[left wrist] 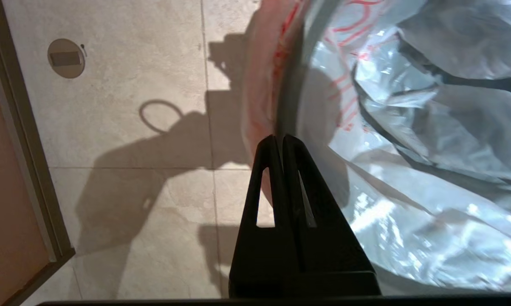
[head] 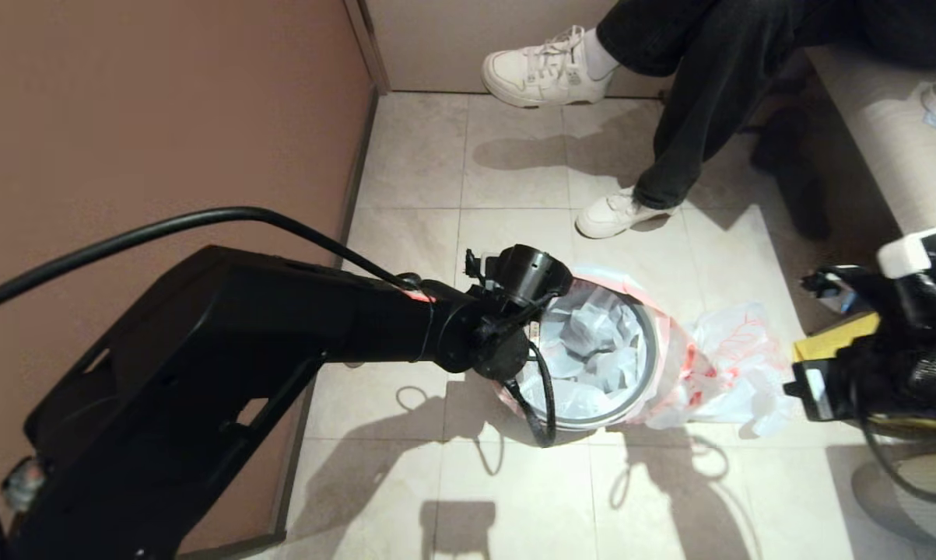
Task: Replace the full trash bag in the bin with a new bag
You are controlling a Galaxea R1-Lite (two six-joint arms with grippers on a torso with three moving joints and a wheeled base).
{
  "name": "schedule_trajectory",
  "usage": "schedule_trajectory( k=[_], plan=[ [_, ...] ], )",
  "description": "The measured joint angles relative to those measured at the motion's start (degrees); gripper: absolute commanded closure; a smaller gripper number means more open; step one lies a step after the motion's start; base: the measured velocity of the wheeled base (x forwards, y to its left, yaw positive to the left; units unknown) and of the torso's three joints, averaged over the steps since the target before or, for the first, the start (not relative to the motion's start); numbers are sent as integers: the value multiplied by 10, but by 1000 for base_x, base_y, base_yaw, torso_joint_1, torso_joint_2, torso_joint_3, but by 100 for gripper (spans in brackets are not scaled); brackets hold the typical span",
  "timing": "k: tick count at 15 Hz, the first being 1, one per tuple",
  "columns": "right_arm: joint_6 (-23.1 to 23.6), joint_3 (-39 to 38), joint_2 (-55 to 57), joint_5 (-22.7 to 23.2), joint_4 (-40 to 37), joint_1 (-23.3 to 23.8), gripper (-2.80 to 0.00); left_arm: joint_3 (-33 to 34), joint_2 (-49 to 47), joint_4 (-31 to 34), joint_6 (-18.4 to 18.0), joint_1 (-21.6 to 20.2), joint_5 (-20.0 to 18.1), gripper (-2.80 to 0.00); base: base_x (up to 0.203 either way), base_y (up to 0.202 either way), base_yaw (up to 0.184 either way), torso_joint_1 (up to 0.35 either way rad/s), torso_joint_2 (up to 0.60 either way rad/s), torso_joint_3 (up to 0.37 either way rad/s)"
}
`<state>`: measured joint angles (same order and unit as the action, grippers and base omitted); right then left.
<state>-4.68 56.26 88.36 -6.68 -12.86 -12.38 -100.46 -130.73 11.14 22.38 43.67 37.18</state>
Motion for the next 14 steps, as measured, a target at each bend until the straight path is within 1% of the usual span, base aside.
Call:
schedule_trajectory(
  k=[2,6,10,14],
  plan=[
    [2,54,79,-23,38,-21,0,-12,-15,0,-1,-6,0,0,0,0,0,0,0,0],
    [4,151,179,-36,64,-40,0,-19,-29,0,-1,-12,-1,0,0,0,0,0,0,0],
    [6,217,237,-50,65,-43,0,-26,-38,0,-1,-18,-1,0,0,0,0,0,0,0],
    [6,251,261,-52,64,-42,0,-27,-45,0,-1,-19,-2,0,0,0,0,0,0,0]
  ],
)
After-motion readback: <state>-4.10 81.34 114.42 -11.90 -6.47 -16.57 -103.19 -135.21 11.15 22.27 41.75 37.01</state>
